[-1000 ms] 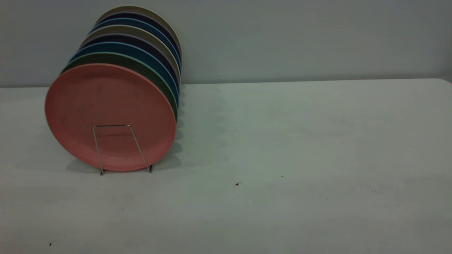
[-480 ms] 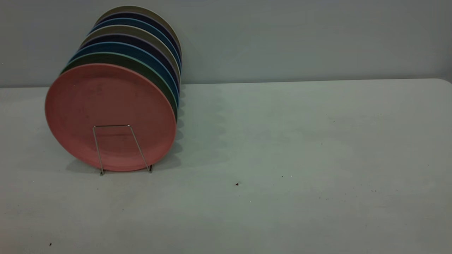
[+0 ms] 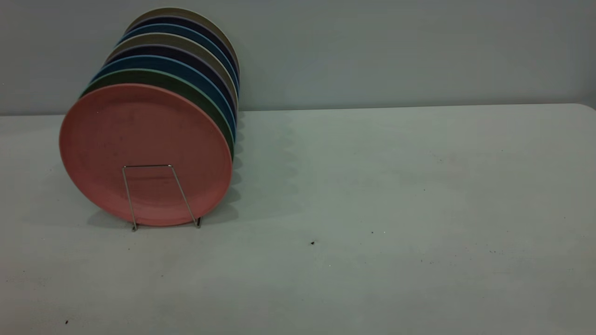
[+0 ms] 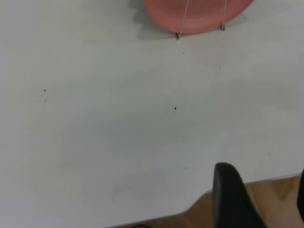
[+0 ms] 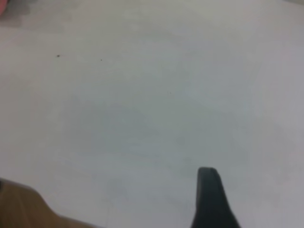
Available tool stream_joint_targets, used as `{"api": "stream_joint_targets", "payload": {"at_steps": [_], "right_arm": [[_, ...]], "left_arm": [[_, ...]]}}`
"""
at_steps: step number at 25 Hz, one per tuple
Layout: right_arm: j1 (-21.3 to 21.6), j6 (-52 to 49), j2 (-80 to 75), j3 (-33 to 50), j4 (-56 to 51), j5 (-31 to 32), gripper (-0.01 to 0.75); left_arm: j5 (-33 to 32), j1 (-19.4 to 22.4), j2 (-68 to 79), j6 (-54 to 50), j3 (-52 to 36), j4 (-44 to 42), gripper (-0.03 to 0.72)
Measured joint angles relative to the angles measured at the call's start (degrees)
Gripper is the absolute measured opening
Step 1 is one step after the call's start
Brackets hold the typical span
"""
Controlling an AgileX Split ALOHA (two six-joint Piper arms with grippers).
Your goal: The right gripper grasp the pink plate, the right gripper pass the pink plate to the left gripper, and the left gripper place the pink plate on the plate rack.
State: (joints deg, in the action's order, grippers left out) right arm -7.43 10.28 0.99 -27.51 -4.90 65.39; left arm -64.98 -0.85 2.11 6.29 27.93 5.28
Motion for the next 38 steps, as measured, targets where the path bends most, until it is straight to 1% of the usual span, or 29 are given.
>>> {"api": "stream_joint_targets", "payload": {"at_steps": [17,23,31,34,38], "right_arm": [[0.00,0.00,0.06,0.00,-0.06,0.00,0.483],[0.13,0.00,0.06,0.00,-0.06,0.00,0.483],[0.31,0.07,0.06,0.00,-0.11,0.00,0.483],[1.84,0.07,0.06,0.00,-0.11,0.00,0.483],[5.57,0.13,0.06,0.00,-0.11,0.00,0.483]], "left_arm": [[0.00,0.00,-0.04,0.00,0.00,0.06,0.370],[0.00,0.00,-3.11,0.00,0.00,0.06,0.370],[0.00,0.00,-3.39,0.00,0.00,0.06,0.367],[0.00,0.00,-3.39,0.00,0.00,0.06,0.362],[0.00,0.00,-3.39,0.00,0.00,0.06,0.361]]}}
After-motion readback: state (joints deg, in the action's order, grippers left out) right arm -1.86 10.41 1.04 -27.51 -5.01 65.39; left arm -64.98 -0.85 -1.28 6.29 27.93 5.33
